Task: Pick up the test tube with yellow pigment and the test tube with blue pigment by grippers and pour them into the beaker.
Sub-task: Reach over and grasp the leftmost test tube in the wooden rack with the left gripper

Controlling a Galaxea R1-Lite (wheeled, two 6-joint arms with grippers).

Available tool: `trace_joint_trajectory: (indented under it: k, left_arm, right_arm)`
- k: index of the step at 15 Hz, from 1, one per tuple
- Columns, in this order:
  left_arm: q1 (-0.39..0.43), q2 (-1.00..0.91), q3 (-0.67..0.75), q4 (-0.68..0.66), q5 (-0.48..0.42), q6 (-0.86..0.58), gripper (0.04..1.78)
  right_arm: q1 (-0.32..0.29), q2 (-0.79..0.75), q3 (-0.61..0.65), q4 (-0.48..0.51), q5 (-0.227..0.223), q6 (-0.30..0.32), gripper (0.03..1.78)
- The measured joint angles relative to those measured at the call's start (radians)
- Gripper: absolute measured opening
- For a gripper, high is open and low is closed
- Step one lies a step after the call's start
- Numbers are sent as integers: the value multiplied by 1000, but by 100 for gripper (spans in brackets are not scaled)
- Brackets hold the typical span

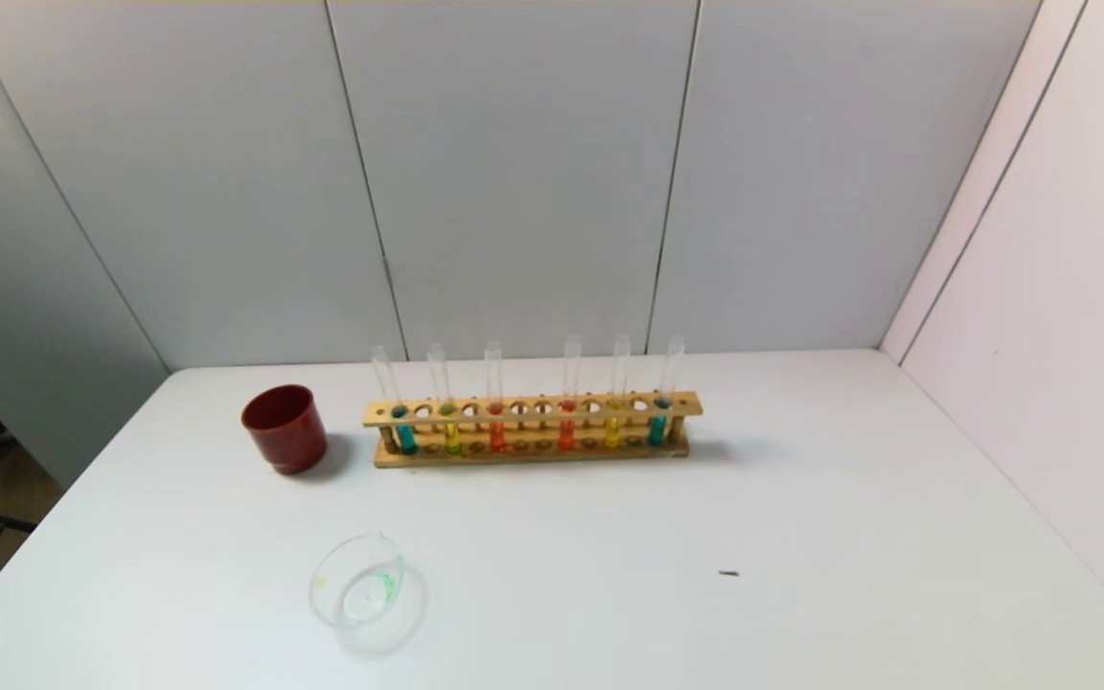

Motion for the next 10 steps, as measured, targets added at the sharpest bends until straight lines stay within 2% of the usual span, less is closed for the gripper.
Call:
trace_joint_trajectory:
  k: [2, 6, 10]
  left_arm:
    - [-3, 132, -78, -52, -19, -9, 175]
    - [-15, 449, -176, -265, -43, -12, 175]
    - [-111, 739, -297, -400, -39, -16, 175]
  right_arm:
    - [0, 0, 0, 0, 0, 0, 170]
    - [0, 0, 0, 0, 0, 0, 170]
    - [0, 0, 0, 0, 0, 0, 170]
